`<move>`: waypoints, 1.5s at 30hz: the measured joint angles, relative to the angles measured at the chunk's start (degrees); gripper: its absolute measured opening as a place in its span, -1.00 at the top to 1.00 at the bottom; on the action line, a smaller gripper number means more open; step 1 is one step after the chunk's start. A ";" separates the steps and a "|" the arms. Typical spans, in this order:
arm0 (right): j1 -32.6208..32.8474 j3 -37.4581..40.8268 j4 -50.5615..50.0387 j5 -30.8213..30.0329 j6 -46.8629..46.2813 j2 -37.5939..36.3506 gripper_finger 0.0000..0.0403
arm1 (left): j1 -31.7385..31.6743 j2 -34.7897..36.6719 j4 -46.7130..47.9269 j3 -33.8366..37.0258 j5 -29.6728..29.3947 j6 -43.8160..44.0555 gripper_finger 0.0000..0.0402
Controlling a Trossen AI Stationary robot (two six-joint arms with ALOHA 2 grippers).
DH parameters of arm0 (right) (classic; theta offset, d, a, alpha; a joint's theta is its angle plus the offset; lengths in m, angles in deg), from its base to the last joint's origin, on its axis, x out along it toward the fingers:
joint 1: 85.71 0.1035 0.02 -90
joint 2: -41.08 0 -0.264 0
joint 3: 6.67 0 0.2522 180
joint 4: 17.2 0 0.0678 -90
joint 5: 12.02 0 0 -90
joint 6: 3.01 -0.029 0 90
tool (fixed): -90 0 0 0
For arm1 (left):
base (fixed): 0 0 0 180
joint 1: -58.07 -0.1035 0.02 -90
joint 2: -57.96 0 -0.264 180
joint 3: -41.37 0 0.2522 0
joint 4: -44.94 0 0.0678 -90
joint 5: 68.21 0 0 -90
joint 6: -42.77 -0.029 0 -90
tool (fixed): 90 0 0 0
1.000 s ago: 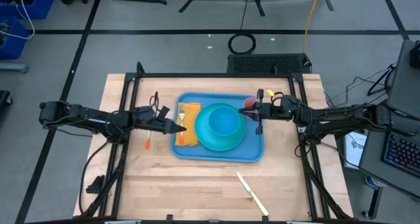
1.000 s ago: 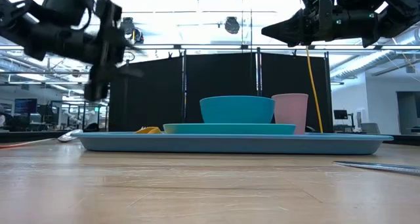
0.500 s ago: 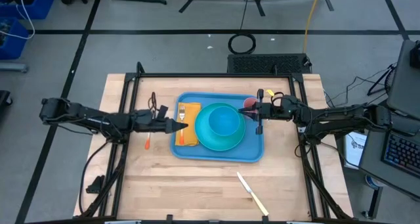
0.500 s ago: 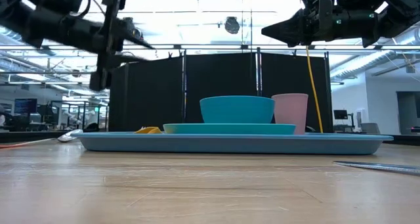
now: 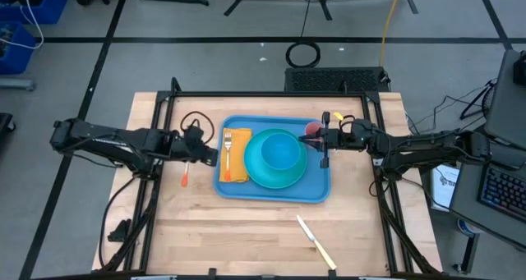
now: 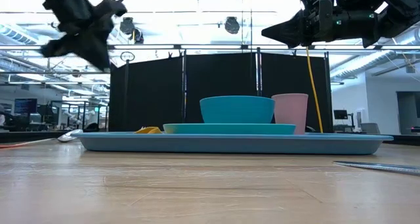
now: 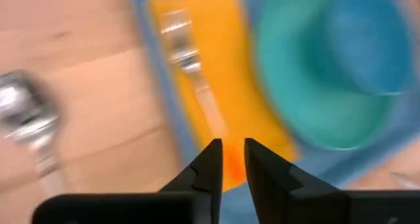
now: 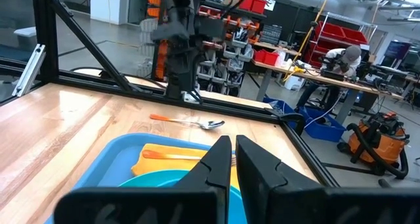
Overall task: Set up tray
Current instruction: Put the orange spoon to the right of the orange fork on the yellow napkin on the blue serving tray
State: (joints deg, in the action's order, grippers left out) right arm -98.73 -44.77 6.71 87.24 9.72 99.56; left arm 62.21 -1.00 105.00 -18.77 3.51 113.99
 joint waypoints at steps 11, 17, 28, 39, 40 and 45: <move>0.00 0.00 0.51 0.00 -0.04 0.00 0.94 | -1.39 0.00 10.61 5.77 2.02 7.80 0.03; -0.02 0.00 0.63 0.00 -0.04 0.00 0.94 | -5.93 -0.01 12.61 10.23 6.08 11.98 -0.18; 0.00 0.00 0.61 0.00 -0.02 0.00 0.94 | -12.61 0.15 13.52 12.21 9.15 5.74 0.04; -0.02 0.00 0.24 0.00 -0.04 0.00 0.94 | -16.63 -0.33 7.46 16.26 12.39 -0.46 0.14; -0.02 0.00 0.24 0.00 -0.04 0.00 0.94 | -16.81 -0.31 6.78 16.91 12.79 -0.48 0.14; -0.02 0.00 0.24 0.00 -0.03 0.00 0.94 | -17.07 -0.61 5.92 18.75 12.65 -1.03 0.14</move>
State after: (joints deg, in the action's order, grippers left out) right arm -98.75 -44.77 6.95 87.24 9.69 99.56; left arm 45.14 -1.60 110.91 -0.03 16.16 112.95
